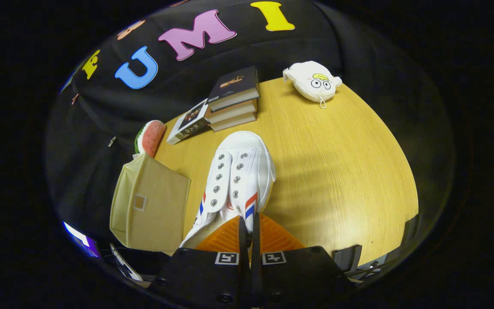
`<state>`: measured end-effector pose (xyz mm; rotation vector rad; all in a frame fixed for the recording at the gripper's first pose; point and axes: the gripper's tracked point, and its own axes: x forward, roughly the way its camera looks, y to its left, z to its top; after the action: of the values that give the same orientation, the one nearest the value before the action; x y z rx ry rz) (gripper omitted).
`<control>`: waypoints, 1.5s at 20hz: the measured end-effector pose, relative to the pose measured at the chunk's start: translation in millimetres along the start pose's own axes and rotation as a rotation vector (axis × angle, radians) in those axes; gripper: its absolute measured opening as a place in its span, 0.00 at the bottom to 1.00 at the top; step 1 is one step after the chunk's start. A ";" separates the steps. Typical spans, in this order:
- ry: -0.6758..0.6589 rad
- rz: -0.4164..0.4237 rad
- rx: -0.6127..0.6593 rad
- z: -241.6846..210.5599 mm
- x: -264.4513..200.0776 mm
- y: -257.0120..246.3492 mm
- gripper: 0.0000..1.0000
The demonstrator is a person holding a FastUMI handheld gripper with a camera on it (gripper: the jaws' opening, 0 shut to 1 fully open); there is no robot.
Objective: Open the storage box then place both shoes into the box .Put the left shoe in first, then the right shoe, with the right side of both shoes facing outward in a uniform manner.
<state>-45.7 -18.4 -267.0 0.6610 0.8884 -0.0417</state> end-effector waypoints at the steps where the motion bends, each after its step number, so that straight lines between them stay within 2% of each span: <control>1: -0.015 0.020 -0.006 8.3 -8.8 14.7 0.05; 4: -0.021 0.068 -0.044 27.2 -27.5 69.2 0.05; 9: 0.098 0.150 -0.090 20.6 -27.2 172.5 0.05; 14: 0.233 0.132 -0.063 -9.5 1.0 241.7 0.05; 17: 0.288 0.090 -0.076 -29.4 18.3 262.0 0.05; 22: 0.344 -0.030 -0.072 -57.0 44.4 262.2 0.05; 26: 0.359 -0.069 -0.114 -67.9 58.2 257.5 0.05; 27: 0.368 -0.039 -0.087 -73.3 58.8 265.4 0.06; 29: 0.369 0.001 -0.069 -74.2 54.3 278.2 0.36; 30: 0.353 0.014 -0.093 -70.3 52.9 280.6 0.60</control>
<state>22.5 257.6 -191.9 0.5958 1.2181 0.1320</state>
